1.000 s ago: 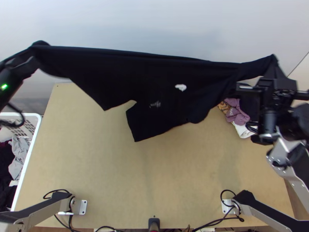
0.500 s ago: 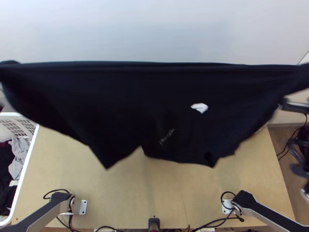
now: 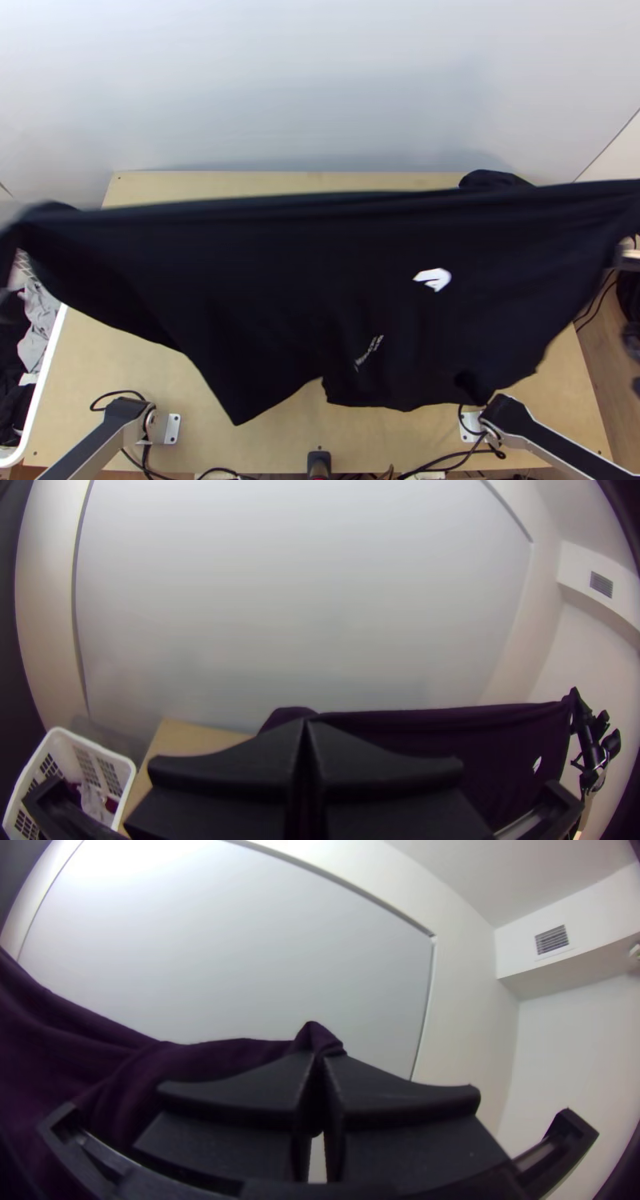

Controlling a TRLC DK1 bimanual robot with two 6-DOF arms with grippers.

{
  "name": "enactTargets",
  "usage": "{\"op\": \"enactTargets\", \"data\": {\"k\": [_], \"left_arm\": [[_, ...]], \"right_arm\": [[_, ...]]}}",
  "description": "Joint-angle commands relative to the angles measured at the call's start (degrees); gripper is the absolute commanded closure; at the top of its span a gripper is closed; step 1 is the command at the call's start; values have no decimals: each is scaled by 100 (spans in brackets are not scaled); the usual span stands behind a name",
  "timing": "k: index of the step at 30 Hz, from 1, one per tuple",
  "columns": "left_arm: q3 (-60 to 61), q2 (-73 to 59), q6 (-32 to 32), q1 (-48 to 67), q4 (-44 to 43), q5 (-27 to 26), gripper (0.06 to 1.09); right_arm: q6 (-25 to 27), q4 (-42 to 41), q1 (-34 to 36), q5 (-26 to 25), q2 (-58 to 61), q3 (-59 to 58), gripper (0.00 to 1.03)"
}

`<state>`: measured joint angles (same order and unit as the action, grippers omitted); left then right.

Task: Fold the t-shirt

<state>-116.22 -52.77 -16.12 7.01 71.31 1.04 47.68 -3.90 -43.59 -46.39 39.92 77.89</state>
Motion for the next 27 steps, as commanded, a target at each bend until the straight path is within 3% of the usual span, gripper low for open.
{"op": "enactTargets", "data": {"k": [1,7,13,17,22,27], "left_arm": [[2130,575,-76,187,-64,-227,105],[3800,575,267,-120,-1365,-227,105],[4521,-163,285,-560,-2525,-280,105],[4002,-840,-5,-173,-2675,-350,105],[3818,-1147,-40,1233,-2569,-341,105],[4134,-1130,-23,2455,-2033,-324,105]], "right_arm": [[-883,636,-694,-160,-230,-1091,100],[-1850,610,-1134,-212,-230,-2260,100],[-2184,320,-1028,183,-406,-3368,100],[-2799,522,-290,737,-37,-3359,100],[-3705,504,1151,1774,710,-3227,100],[-4364,417,1819,2117,1360,-3016,100]]}}
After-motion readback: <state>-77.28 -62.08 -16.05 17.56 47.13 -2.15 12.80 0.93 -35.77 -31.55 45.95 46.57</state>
